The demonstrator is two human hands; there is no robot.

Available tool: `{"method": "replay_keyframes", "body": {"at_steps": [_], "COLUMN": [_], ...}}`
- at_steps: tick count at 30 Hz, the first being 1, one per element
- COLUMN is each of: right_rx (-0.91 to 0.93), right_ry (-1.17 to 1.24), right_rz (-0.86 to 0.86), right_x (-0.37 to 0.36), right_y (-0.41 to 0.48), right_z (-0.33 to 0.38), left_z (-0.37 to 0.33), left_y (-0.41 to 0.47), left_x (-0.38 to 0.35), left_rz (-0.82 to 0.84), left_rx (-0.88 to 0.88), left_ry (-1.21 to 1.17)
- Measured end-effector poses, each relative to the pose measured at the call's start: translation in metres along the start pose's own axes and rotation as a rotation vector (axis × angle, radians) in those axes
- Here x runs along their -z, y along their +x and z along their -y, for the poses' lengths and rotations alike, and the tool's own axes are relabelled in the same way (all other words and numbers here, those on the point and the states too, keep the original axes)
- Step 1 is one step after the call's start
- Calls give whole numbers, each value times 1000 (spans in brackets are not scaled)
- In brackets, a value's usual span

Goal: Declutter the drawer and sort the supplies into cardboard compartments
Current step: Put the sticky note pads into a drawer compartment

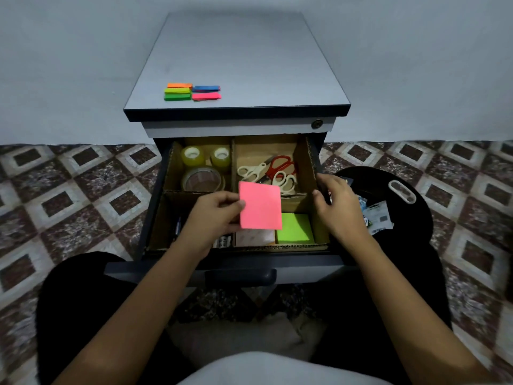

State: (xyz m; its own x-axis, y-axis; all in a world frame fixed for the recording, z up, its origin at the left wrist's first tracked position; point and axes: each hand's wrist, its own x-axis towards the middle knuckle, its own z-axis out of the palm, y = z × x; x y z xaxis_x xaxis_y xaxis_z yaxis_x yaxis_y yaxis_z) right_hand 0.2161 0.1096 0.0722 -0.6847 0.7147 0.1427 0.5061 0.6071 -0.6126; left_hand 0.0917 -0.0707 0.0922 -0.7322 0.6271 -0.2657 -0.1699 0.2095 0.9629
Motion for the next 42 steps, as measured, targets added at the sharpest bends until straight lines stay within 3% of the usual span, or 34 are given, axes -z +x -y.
{"method": "replay_keyframes", "body": {"at_steps": [6, 10, 22, 34, 42], "right_rx": [-199, -217, -197, -188, -180], "right_ry": [104, 90, 112, 131, 133], "right_rz": [97, 90, 80, 76, 70], "right_x": [-5, -5, -6, -6, -7], "right_y": [3, 2, 1, 1, 1], "right_z": [-7, -6, -7, -9, -11], "left_z": [6, 14, 29, 27, 28], "left_y": [11, 19, 26, 28, 26], "left_x": [-34, -51, -53, -56, -54], "left_rz": [124, 141, 51, 165, 153], "left_rx": [247, 323, 268, 276, 262], "left_ry": [-9, 36, 217, 214, 192]}}
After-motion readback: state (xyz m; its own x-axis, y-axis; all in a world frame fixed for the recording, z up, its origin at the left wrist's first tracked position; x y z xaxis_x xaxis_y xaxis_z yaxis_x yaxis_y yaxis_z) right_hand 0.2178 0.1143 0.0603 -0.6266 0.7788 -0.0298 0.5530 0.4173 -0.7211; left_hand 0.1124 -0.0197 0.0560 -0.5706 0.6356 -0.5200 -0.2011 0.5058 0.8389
